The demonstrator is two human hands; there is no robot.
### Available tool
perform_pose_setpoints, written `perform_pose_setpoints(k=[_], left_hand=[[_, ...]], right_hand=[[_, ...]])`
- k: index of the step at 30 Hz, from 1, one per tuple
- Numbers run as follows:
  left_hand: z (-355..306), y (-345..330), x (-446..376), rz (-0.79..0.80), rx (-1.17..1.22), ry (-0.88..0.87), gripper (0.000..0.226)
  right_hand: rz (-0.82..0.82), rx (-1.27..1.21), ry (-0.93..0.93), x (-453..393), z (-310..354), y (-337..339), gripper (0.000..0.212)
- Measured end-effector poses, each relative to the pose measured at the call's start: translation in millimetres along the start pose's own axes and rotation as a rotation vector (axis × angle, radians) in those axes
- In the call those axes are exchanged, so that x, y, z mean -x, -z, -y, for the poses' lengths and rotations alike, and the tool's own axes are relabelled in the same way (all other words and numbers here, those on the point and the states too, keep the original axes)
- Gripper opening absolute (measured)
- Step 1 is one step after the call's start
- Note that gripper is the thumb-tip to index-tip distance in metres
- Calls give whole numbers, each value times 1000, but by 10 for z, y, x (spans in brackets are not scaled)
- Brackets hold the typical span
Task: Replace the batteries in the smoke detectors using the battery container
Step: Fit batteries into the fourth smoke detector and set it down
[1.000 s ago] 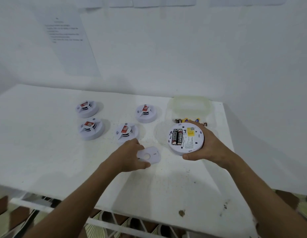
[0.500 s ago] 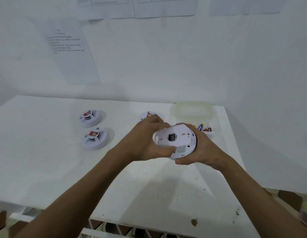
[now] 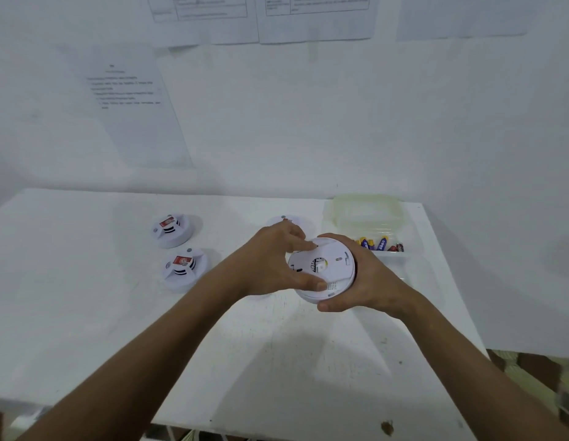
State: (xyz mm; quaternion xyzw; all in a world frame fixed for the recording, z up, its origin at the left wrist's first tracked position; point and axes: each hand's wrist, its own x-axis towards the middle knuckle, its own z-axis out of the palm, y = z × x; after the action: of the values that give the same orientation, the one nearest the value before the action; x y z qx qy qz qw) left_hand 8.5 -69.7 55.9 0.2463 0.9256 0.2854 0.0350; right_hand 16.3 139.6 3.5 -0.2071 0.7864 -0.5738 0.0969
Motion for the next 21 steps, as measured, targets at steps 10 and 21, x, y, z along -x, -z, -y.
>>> perform_pose_setpoints(k=[10, 21], left_hand=[[60, 118, -49, 151, -59, 8, 68], [158, 171, -27, 170, -97, -65, 80]], right_hand=[[27, 39, -7, -84, 3, -3, 90], [59, 19, -27, -121, 63, 4, 87]])
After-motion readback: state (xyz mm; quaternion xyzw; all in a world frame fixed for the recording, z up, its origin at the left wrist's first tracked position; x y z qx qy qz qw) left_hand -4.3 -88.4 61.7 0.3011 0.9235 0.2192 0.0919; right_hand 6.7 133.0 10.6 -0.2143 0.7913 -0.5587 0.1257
